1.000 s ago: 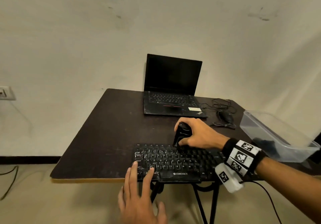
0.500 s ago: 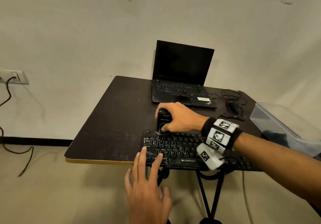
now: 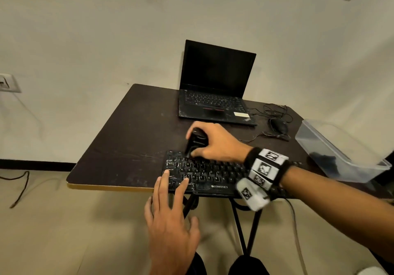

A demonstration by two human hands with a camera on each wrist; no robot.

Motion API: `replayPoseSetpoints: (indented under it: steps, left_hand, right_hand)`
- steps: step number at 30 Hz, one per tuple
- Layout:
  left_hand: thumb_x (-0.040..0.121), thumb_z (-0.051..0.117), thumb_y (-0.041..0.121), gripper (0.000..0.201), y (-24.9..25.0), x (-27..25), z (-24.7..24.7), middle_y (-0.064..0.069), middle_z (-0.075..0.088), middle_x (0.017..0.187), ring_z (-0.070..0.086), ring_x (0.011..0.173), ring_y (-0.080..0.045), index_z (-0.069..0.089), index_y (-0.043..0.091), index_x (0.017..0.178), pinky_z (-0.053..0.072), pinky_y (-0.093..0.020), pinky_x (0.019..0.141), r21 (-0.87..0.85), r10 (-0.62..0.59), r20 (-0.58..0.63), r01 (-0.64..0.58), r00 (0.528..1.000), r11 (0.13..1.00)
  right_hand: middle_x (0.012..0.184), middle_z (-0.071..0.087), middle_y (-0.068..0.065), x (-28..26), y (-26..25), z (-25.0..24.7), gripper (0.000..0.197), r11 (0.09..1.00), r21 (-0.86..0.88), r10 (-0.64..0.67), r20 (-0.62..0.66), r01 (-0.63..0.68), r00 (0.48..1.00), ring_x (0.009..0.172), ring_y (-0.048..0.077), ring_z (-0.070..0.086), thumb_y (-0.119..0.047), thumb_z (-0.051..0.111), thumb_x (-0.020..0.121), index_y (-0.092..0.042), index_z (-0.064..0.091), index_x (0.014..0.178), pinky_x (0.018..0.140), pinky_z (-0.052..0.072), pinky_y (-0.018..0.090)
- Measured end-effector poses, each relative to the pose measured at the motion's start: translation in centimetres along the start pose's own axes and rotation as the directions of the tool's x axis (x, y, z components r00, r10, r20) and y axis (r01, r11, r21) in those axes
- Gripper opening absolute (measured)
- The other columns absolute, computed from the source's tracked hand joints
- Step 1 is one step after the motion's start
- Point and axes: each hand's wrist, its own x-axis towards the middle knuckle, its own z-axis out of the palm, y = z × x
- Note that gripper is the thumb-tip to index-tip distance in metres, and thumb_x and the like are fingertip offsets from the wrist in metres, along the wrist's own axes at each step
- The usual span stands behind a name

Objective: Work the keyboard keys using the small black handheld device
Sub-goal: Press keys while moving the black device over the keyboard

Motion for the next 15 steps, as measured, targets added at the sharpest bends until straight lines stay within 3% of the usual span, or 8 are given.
replayPoseSetpoints:
  steps: [3, 6, 10, 15]
  left_hand:
    - [0.053, 0.091, 0.022, 0.107, -0.2, 0.0, -0.1, -0.003, 0.023, 0.174, 0.029, 0.158, -0.029, 0.050, 0.031, 0.151, 0.045, -0.066, 0.108, 0.022, -0.011, 0.013, 0.011, 1.000, 1.000]
    - [0.057, 0.084, 0.026, 0.101, -0.4, 0.0, -0.2, -0.001, 0.022, 0.175, 0.030, 0.158, -0.028, 0.049, 0.033, 0.152, 0.042, -0.066, 0.110, 0.026, -0.001, 0.013, 0.000, 1.000, 1.000]
    - [0.061, 0.071, 0.032, 0.092, -0.2, -0.1, -0.3, -0.001, 0.022, 0.175, 0.030, 0.158, -0.027, 0.049, 0.033, 0.151, 0.040, -0.062, 0.112, 0.025, 0.002, -0.001, -0.002, 1.000, 1.000]
    - [0.064, 0.082, 0.024, 0.092, 0.1, -0.1, 0.1, -0.002, 0.022, 0.174, 0.031, 0.158, -0.028, 0.052, 0.031, 0.150, 0.037, -0.059, 0.115, 0.003, -0.005, -0.034, 0.005, 0.999, 1.000]
  right_hand:
    - [0.099, 0.077, -0.004, 3.4, -3.5, 2.7, 0.041, 0.996, 0.029, -0.081, 0.018, 0.081, 0.997, 0.091, 0.015, 0.074, -0.011, 0.090, 0.077, -0.023, 0.069, 0.110, 0.085, 0.062, 0.032]
    - [0.099, 0.075, -0.005, 4.3, -4.6, 3.0, 0.040, 0.995, 0.005, -0.096, 0.056, 0.096, 0.994, 0.093, 0.016, 0.072, -0.012, 0.089, 0.079, -0.022, 0.067, 0.111, 0.083, 0.061, 0.031]
    - [0.102, 0.075, -0.007, 1.5, -1.1, 0.4, 0.042, 0.998, -0.059, 0.003, 0.049, 0.000, 0.999, 0.093, 0.012, 0.073, -0.013, 0.090, 0.079, -0.027, 0.067, 0.110, 0.083, 0.061, 0.030]
    - [0.104, 0.075, -0.009, -4.6, 4.8, -4.2, 0.043, 0.971, -0.104, 0.215, -0.018, -0.216, 0.976, 0.095, 0.009, 0.074, -0.014, 0.093, 0.080, -0.032, 0.065, 0.108, 0.082, 0.060, 0.028]
